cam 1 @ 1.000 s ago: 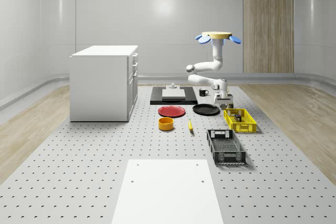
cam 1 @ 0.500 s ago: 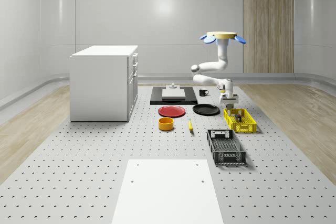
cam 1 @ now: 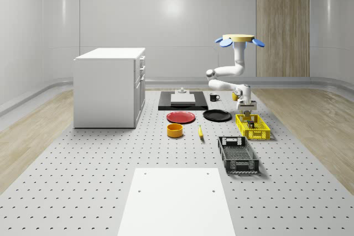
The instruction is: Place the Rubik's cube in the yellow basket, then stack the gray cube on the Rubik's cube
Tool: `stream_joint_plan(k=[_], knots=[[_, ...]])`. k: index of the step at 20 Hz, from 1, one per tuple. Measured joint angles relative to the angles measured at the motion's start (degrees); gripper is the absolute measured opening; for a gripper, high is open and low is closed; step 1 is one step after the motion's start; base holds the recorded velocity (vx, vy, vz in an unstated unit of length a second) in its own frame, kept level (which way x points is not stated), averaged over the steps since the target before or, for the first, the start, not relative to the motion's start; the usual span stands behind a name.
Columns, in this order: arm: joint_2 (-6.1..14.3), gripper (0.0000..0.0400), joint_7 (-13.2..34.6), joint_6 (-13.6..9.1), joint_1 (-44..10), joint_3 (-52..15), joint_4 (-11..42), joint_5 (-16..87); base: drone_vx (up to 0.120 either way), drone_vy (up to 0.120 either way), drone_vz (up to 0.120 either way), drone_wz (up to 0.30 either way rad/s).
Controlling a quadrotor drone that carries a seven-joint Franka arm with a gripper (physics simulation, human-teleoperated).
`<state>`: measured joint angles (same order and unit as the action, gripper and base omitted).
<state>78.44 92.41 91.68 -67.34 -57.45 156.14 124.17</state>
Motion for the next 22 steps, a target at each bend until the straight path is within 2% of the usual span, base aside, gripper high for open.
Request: stream_joint_plan(k=[2, 5, 7, 11, 16, 22], knots=[[0.0, 0.0250, 0.0, 0.0, 0.0, 0.0, 0.0, 0.0, 0.000, 0.000, 0.000, 0.000], [0.0, 0.0250, 0.0, 0.0, 0.0, 0.0, 0.0, 0.0, 0.000, 0.000, -0.120, 0.000], [0.0, 0.0250, 0.0, 0.0, 0.0, 0.0, 0.0, 0.0, 0.000, 0.120, -0.120, 0.000], [-0.1, 0.0250, 0.0, -0.1, 0.1, 0.0, 0.0, 0.0, 0.000, 0.120, 0.000, 0.000], [-0.1, 0.0250, -0.1, 0.0, 0.0, 0.1, -0.1, 0.2, 0.000, 0.008, 0.000, 0.000], [-0.3, 0.0250, -0.2, 1.1, -0.4, 1.9, -1.3, 1.9, 0.000, 0.000, 0.000, 0.000]])
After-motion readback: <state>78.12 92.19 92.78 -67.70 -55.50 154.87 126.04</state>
